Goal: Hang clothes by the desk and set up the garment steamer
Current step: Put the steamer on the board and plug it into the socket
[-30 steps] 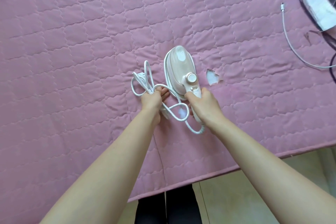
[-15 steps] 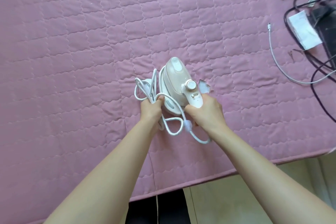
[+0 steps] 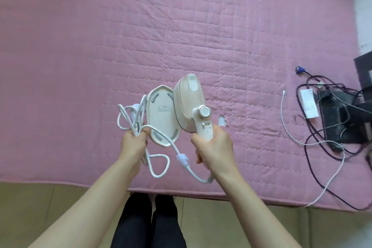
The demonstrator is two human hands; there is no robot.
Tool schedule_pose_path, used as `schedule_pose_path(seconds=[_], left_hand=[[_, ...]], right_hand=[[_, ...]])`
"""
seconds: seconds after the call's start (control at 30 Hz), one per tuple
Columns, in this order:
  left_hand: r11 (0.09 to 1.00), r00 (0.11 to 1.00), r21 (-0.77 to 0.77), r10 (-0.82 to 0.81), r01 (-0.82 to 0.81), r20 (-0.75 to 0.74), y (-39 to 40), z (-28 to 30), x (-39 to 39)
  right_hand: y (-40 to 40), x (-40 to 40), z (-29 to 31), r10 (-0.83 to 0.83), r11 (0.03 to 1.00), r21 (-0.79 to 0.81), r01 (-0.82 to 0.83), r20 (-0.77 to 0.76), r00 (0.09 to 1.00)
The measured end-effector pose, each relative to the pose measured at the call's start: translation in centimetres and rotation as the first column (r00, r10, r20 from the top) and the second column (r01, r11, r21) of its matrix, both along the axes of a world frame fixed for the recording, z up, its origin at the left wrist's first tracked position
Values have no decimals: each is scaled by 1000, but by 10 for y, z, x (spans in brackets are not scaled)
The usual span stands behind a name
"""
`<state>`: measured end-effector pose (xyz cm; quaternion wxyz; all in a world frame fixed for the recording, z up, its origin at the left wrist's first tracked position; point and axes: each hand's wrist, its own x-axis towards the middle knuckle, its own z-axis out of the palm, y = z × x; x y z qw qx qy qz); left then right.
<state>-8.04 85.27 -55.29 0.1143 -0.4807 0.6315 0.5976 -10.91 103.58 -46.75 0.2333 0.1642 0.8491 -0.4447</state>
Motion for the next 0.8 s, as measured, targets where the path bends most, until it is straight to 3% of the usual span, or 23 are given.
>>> schedule_pose_path(seconds=[0.27, 0.53, 0.8], left_hand=[[922, 917, 76, 386, -380, -103, -65, 115, 69], [653, 642, 153, 757, -742, -119, -130, 194, 194], [453, 442, 134, 891, -882, -104, -192, 226, 347]], right_hand=[[-80, 33, 96, 207, 971, -109, -214, -68, 976], [-180, 101, 149, 484, 855, -156, -494, -99, 869], [-281, 217, 178, 712, 676, -132, -725, -134, 689]])
